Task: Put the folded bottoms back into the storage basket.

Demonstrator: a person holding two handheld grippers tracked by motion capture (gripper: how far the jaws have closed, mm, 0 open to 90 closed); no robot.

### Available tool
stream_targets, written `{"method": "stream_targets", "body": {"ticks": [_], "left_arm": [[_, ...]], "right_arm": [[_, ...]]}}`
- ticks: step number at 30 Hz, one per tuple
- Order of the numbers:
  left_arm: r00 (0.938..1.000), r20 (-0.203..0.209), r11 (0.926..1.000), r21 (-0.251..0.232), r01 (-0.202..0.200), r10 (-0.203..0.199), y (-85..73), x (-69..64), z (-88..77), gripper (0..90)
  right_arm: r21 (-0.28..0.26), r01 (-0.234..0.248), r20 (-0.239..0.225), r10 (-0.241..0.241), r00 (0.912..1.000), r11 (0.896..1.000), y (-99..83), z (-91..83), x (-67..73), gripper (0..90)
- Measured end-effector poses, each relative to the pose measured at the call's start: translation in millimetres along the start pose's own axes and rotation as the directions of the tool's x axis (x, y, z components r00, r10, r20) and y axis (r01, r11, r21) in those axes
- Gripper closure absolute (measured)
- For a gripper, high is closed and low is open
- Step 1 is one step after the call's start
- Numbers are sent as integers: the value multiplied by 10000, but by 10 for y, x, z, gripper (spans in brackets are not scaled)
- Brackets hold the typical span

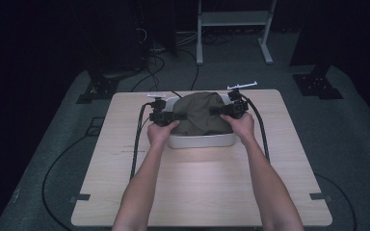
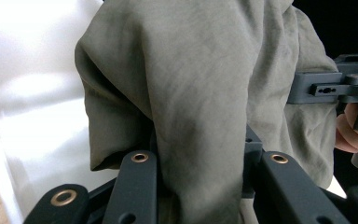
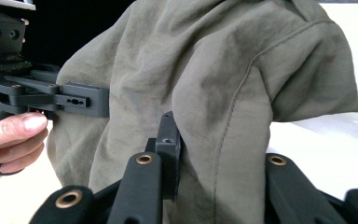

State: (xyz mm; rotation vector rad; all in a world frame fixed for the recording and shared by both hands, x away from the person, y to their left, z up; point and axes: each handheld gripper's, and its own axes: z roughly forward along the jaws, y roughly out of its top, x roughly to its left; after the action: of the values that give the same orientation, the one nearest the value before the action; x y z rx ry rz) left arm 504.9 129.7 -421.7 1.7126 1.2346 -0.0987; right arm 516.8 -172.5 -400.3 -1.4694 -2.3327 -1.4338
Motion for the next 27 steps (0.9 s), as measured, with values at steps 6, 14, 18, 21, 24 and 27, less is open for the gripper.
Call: {"method": "stream_targets", "body": {"ticks": [6,14,18,21,24,27], "left_arm": [[9997,-225,9999,127,-24,27,-8,-8,7,676],[9994,-337,9998,211,12,-5,-9,4,16,674],[9991,-430,9998,181,-2,10,-1,0,5,665],[9980,-626,9997,254,-56,72,-2,-2,2,660],[9950,-986,9993,352,-147,181,-6,4,5,653],[9922,-1212,9992,301,-253,287,-4,-11,4,603]], "right_arm": [[200,-10,26,10,10000,9998,-14,20,-2,699],[306,24,74,-27,10000,9995,-27,45,-3,693],[395,63,124,-68,9999,9992,-24,47,9,676],[477,169,252,-182,9995,9987,-22,45,18,646],[478,387,530,-412,9977,9981,-19,29,28,621],[537,463,678,-499,9964,9975,-19,15,29,605]]}}
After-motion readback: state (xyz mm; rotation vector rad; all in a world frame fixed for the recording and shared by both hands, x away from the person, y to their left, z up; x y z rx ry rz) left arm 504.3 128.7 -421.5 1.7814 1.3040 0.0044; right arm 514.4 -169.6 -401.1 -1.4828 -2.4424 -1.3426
